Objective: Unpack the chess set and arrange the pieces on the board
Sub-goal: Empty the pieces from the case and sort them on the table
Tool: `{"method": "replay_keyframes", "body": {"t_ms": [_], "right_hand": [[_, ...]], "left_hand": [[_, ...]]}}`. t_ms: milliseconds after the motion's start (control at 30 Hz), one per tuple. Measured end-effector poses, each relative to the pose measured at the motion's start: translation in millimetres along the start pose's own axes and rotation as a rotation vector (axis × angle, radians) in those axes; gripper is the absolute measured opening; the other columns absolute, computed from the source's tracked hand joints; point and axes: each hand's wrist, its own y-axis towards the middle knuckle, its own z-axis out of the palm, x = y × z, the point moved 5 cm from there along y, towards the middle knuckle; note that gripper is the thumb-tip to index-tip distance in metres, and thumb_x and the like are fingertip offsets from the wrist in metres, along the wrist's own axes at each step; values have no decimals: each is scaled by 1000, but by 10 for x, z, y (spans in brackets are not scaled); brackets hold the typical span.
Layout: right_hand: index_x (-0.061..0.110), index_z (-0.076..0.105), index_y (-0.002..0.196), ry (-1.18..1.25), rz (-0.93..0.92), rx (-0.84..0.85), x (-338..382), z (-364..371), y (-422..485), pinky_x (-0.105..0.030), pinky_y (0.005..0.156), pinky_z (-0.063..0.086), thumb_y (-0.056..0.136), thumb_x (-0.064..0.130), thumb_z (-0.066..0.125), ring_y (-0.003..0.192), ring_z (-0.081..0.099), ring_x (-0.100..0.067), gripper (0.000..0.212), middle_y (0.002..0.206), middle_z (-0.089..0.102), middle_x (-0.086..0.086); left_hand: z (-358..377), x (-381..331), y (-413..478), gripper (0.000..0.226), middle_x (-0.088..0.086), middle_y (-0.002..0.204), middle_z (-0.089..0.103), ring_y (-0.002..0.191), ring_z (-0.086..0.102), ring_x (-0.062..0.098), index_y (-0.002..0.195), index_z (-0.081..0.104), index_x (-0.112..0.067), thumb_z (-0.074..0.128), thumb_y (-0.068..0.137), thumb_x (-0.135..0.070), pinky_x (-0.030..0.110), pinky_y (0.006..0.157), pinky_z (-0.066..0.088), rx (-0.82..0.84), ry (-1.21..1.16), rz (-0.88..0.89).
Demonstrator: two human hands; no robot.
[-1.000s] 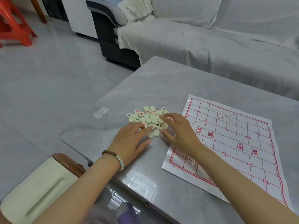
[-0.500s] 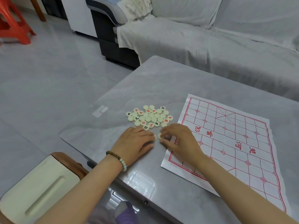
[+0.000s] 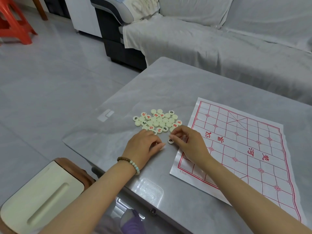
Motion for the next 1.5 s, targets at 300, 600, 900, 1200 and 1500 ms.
{"method": "replay_keyframes", "body": {"t_ms": [300,600,900,1200,1500], "right_hand": [[26,65,116,-304,-142,-42,-26,-137,65,-26,80,37,89,25,62,83,46,-5,27,92,52,9],[21,68,111,-343,-132,24,-93,-65,129,-27,80,40,87,28,64,89,49,-10,25,98,55,6],[20,65,96,-352,-77,80,-43,-79,200,-30,80,43,87,32,63,81,49,-9,15,92,59,4],[20,67,97,-276,18,58,-18,-118,193,-24,72,44,88,30,63,80,54,-10,15,87,61,6],[24,67,89,-155,58,8,-81,-41,185,-17,65,41,87,25,64,74,53,-8,4,81,62,9]], "left_hand": [[-156,96,25,16,-8,81,54,79,48,9,96,70,-25,62,86,-34,10,59,29,-119,-30,10],[-153,243,-56,15,-11,80,54,82,47,9,95,70,-32,70,81,-31,11,61,30,-60,59,18],[-104,417,-3,16,-14,85,58,75,50,2,85,69,-27,61,84,-41,17,64,37,-59,-197,-195],[-219,443,14,21,-9,90,51,72,47,4,105,61,-25,56,89,-37,17,59,38,-199,-116,-210],[-220,470,-16,19,0,89,54,76,53,19,105,69,-24,60,89,-26,28,53,45,-211,64,-37]]}}
